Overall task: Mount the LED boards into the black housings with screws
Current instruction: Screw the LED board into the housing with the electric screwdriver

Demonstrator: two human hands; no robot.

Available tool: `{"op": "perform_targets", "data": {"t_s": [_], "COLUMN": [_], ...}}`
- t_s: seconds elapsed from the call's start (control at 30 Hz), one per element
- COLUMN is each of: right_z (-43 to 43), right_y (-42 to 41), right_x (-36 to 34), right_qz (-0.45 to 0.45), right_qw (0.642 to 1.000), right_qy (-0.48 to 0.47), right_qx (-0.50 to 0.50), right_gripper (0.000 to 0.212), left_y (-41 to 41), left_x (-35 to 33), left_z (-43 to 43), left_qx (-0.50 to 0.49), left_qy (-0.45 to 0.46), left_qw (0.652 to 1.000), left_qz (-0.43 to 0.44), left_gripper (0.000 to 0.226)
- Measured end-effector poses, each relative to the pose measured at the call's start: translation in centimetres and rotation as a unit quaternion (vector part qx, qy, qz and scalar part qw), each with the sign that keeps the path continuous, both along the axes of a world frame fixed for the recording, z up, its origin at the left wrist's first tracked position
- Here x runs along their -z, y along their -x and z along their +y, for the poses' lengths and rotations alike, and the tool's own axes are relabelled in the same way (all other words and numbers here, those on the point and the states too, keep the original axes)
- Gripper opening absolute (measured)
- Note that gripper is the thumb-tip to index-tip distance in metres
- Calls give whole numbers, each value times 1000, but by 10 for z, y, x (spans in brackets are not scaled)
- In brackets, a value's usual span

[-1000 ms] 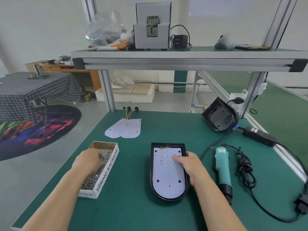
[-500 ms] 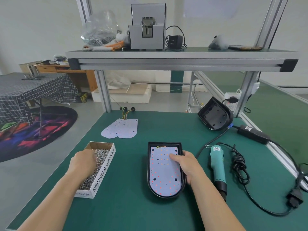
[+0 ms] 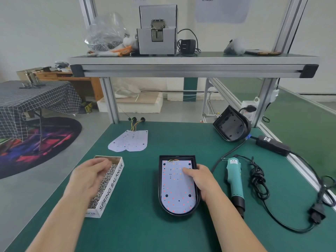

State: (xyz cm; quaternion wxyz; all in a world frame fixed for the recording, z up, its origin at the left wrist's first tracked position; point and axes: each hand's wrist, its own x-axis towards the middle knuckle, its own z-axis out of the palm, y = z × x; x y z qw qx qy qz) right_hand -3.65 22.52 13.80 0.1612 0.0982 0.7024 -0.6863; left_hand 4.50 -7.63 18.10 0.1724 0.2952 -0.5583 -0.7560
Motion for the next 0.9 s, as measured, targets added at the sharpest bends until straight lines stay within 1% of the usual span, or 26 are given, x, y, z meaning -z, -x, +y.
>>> {"op": "perform_targets", "data": {"t_s": [0.03,0.07,0.1,0.13,0.17,0.2,0.23,0.3,0.4,0.5,0.57,0.6,0.67,0.7,0.73,0.8,0.83,0.9], "right_z": [-1,-1,-3,-4,-5,-7,-7,-9,-9,-6,2,9,35,52,70,94,100,104], "right_y": [0,0,-1,-1,-1,-2,-2,-3,-5,-6,-5,-5,-7,-8,-9,-15,-18,-21], "right_x": [0,-1,-1,-2,-2,-3,-5,-8,-10,-9,-13,-17,-26,-28,-30,-31,-29,-24], "right_qz": [3,6,9,10,11,11,10,13,20,48,106,145,201,206,187,106,71,49], "right_qw": [1000,1000,1000,1000,1000,1000,999,998,996,986,961,941,901,880,858,829,820,814], "right_qy": [-6,-13,-18,-22,-24,-29,-36,-55,-86,-160,-256,-307,-377,-415,-463,-542,-565,-578], "right_qx": [1,3,4,5,5,8,9,5,-5,-10,-18,-1,72,107,122,82,49,14], "right_gripper": [19,21,23,24,25,26,27,28,28,22,25,32,41,43,47,55,57,55], "left_y": [1,2,2,3,4,6,9,15,25,30,30,30,30,29,28,27,27,28], "left_x": [-6,-11,-14,-17,-19,-20,-20,-18,-8,6,11,13,15,16,16,17,18,19], "left_z": [16,34,52,71,87,102,117,141,162,174,176,176,175,175,175,175,175,176], "left_qx": [40,71,101,134,167,196,219,246,240,211,203,199,189,188,189,190,188,189], "left_qy": [-165,-302,-406,-473,-505,-513,-506,-476,-401,-347,-331,-326,-322,-321,-322,-322,-321,-317], "left_qw": [984,947,904,867,844,834,834,844,883,912,920,923,927,928,927,927,928,929], "left_qz": [54,81,85,80,69,53,35,-7,-50,-60,-47,-40,-28,-23,-19,-17,-18,-21], "left_gripper": [10,8,9,10,9,6,5,8,21,18,13,11,9,9,10,11,11,9]}}
